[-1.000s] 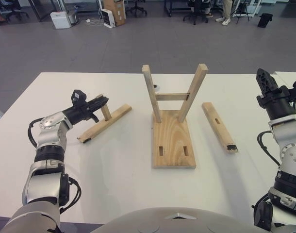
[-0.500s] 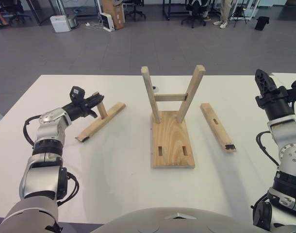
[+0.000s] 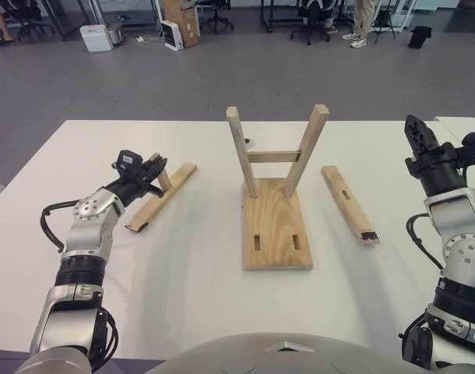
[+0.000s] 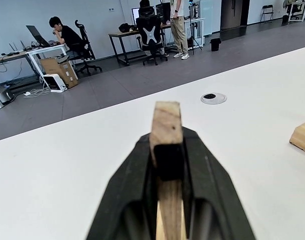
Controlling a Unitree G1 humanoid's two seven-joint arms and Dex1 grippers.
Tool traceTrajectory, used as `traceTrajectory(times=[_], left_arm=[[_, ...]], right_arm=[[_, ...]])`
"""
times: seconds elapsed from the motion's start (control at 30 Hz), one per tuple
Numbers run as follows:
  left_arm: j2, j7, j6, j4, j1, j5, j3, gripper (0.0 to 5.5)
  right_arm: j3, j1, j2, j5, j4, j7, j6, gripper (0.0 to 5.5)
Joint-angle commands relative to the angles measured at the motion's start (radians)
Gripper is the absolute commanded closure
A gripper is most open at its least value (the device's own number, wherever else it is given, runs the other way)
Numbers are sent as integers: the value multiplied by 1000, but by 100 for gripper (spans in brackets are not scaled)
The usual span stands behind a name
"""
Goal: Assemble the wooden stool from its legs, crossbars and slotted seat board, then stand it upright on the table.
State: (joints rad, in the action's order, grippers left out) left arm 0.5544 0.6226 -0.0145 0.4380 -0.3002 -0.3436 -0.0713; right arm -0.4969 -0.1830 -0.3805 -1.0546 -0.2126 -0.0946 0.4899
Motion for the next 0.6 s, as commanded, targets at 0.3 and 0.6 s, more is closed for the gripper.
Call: traceTrajectory(times=[0.3,0.6], left_arm=[[-55,7,-294,174,97,36,52,398],[-9,45,-333,78,69,78,66,246]], right_arm=[[28,1,50,28,-24,20,-1,389],[17,37,78,30,-59,35,-2,389]])
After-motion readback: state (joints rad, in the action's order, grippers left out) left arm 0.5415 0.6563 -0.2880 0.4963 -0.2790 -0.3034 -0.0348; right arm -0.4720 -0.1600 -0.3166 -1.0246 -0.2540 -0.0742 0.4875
